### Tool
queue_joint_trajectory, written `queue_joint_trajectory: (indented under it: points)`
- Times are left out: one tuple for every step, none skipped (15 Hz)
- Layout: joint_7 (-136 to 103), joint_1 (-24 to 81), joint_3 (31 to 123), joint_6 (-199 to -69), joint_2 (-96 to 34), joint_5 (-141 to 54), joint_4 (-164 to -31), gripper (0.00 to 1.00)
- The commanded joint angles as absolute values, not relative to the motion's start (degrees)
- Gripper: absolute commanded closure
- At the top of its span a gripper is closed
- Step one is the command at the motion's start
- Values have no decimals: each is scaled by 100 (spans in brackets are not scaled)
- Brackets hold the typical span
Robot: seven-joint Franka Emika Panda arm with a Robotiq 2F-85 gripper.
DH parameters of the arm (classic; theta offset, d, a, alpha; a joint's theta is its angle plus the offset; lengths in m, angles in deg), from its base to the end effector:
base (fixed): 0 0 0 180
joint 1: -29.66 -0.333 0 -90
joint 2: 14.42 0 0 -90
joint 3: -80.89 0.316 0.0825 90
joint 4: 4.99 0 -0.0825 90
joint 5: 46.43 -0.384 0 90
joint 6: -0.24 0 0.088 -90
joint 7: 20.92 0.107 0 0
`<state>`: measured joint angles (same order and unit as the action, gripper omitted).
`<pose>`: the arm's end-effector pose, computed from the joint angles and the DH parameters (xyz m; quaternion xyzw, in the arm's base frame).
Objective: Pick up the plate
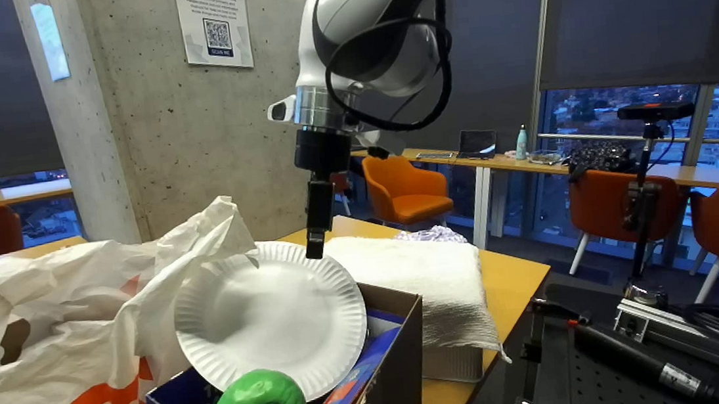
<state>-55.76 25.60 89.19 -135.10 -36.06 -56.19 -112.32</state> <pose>0.6291 0.1338 0.3249 -0.9348 -0.3391 -0.0724 0.0767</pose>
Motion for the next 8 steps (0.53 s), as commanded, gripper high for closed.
queue_joint_trajectory:
  points:
    - [-6049,2821,9188,-13606,-4049,-5655,-10760,0]
    - [-6060,2848,9226,-13633,-4140,-5642,-10683,0]
    - [-6076,2870,9265,-13640,-4200,-5636,-10621,25]
    - [-6097,2888,9305,-13612,-4212,-5637,-10577,26]
    - [-6118,2897,9335,-13635,-4218,-5619,-10564,32]
    - [-6124,2905,9363,-13629,-4224,-5610,-10533,42]
    - [-6139,2914,9391,-13638,-4227,-5609,-10518,49]
    - [-6147,2914,9417,-13638,-4190,-5614,-10533,58]
